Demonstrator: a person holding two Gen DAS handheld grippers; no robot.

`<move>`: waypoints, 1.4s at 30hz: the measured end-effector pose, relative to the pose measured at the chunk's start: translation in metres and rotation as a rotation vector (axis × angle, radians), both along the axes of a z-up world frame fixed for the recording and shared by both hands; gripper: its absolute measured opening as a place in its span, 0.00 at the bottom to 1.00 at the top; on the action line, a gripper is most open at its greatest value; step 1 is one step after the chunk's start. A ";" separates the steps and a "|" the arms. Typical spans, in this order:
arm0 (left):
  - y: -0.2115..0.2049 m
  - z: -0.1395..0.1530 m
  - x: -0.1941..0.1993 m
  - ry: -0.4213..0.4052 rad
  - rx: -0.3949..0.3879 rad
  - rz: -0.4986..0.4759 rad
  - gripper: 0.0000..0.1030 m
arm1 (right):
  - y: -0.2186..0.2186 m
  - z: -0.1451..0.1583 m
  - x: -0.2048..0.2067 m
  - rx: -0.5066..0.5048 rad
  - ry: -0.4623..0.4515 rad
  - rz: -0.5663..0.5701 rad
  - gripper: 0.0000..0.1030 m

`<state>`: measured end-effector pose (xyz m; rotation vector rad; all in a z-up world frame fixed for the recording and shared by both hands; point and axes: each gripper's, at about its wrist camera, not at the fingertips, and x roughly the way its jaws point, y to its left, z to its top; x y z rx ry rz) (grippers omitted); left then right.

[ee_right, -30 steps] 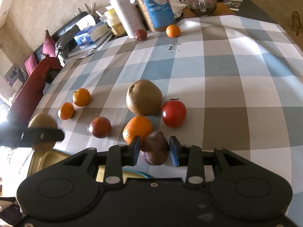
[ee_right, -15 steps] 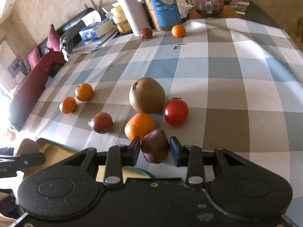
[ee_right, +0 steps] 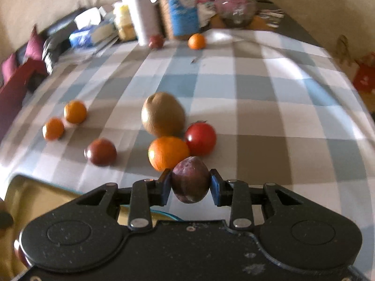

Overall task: Organize fruits
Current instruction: 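Carry the kiwi and passion fruit over the gold tray with both tools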

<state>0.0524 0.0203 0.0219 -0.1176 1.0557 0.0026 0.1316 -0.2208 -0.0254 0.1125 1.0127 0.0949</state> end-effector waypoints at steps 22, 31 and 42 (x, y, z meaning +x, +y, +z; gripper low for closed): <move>-0.009 0.003 -0.061 0.000 -0.030 -0.150 0.57 | 0.057 0.071 -0.096 0.198 0.189 0.082 0.35; -0.020 -0.004 -0.062 0.026 -0.032 -0.178 0.57 | 0.051 0.070 -0.125 0.182 0.275 0.076 0.35; -0.025 -0.010 -0.052 0.050 -0.033 -0.183 0.57 | 0.051 0.062 -0.126 0.183 0.346 0.083 0.35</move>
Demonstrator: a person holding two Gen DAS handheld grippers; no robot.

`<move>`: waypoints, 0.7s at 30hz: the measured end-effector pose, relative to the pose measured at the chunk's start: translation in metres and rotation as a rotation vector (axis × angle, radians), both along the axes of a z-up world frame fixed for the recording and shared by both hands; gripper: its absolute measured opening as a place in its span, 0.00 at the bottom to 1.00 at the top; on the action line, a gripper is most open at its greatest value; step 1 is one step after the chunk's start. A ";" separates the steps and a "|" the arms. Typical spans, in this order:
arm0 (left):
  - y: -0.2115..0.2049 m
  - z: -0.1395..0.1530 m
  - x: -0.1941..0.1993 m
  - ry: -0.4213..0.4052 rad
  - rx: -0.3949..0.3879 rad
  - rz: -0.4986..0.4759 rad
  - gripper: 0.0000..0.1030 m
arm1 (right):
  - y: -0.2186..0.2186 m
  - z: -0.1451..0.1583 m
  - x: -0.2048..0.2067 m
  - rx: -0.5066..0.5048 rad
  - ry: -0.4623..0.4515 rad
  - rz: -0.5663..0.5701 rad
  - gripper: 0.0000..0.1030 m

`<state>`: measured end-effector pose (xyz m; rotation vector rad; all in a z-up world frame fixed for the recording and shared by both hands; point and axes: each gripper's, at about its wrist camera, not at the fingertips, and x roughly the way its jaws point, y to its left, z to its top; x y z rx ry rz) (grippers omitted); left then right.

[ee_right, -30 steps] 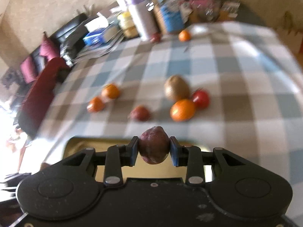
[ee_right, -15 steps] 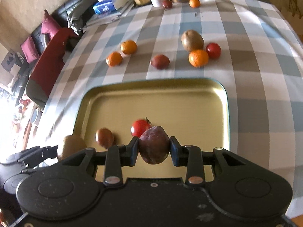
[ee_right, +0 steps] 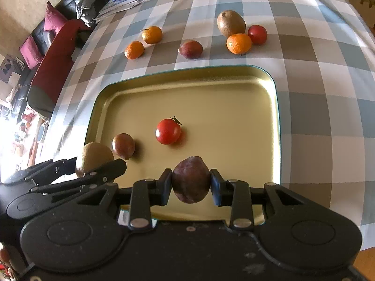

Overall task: Organize fruits
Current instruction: 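Carry the kiwi and passion fruit over the gold tray with both tools, then release the kiwi with the left tool while the right tool releases the passion fruit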

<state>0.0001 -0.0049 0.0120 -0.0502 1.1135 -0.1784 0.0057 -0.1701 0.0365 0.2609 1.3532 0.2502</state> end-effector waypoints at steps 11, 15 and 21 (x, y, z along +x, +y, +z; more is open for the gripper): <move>0.000 0.008 0.003 -0.034 -0.013 0.010 0.57 | 0.001 -0.002 0.004 -0.001 -0.001 0.013 0.35; -0.001 0.006 0.004 -0.019 -0.016 0.010 0.57 | 0.002 -0.002 0.004 0.015 -0.001 0.044 0.36; -0.002 0.006 0.003 -0.015 -0.020 0.006 0.57 | 0.002 0.001 0.003 0.051 -0.003 0.061 0.36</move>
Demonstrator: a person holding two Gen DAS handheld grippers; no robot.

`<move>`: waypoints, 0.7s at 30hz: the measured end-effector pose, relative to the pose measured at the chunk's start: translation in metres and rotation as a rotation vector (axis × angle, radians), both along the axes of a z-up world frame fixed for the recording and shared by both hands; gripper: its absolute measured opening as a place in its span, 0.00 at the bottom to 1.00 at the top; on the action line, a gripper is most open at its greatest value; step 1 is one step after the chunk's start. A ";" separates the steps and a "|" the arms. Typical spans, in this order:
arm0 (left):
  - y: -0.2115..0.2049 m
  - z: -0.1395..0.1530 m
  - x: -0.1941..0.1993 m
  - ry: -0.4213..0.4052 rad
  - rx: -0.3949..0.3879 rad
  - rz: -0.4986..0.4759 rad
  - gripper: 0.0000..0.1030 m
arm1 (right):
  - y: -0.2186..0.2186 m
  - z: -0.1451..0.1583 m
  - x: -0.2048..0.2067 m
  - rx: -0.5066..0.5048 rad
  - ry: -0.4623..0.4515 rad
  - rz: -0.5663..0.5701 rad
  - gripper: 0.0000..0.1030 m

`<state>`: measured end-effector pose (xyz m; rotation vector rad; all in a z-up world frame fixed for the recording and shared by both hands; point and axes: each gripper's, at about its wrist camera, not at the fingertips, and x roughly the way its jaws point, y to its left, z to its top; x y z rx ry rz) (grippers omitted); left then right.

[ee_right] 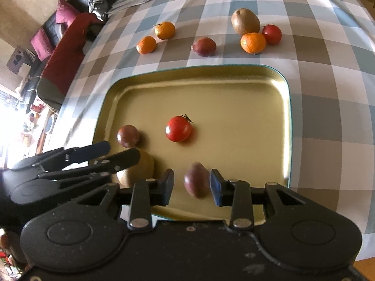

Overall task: Organize fruits
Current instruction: 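Release the kiwi with the left tool while the right tool releases the passion fruit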

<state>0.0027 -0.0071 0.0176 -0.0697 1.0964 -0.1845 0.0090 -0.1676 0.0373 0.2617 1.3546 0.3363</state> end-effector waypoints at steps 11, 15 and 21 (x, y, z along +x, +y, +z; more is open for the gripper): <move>0.003 -0.012 -0.003 0.046 -0.026 0.003 0.57 | 0.001 -0.002 0.000 0.003 0.001 -0.005 0.36; 0.004 -0.019 -0.005 0.066 -0.029 -0.001 0.57 | 0.001 -0.002 -0.004 -0.010 -0.012 -0.029 0.36; 0.004 -0.020 -0.003 0.052 0.024 0.004 0.57 | -0.006 -0.001 -0.011 -0.022 -0.010 -0.077 0.36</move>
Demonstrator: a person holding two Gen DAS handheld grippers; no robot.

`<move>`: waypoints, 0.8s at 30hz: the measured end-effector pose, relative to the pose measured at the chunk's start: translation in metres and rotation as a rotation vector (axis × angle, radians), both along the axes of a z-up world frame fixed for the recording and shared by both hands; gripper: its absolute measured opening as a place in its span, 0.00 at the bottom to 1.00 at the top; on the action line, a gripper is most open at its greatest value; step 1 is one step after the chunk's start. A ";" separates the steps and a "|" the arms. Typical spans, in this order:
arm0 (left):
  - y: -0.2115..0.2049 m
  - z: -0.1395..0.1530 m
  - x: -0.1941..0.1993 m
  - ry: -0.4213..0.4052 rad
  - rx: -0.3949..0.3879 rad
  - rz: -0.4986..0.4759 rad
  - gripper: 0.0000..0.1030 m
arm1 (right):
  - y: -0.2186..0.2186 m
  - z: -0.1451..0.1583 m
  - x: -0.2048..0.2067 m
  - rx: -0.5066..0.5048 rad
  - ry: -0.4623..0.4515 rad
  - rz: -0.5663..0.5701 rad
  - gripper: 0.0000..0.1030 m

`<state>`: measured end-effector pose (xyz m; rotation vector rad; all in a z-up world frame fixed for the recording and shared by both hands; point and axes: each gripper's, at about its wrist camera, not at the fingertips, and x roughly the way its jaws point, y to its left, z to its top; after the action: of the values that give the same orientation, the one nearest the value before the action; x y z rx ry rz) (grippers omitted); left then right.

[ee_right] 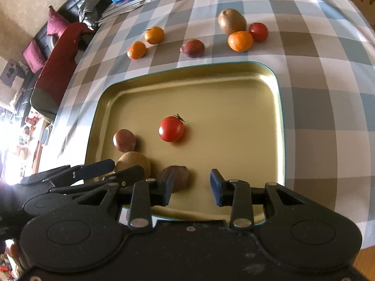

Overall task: Organize fruits
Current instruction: 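Release the kiwi with the left tool while the right tool releases the passion fruit, then move both tools back to the fruit group beyond the tray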

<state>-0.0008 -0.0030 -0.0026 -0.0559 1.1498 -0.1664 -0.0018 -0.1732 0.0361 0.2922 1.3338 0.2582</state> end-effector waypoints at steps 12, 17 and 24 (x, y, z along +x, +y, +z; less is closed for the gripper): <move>0.005 0.009 0.032 -0.029 0.007 0.020 0.57 | -0.005 0.000 0.007 0.005 -0.029 -0.034 0.36; 0.001 0.010 0.054 -0.026 0.015 0.006 0.57 | -0.013 -0.002 0.017 0.004 -0.031 -0.062 0.36; -0.002 0.011 0.086 -0.024 0.036 -0.009 0.57 | -0.029 -0.005 0.045 -0.020 -0.032 -0.117 0.36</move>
<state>0.0849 -0.0047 0.0087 -0.0170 1.1286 -0.1536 0.0431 -0.2021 0.0309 0.3460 1.2819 0.1507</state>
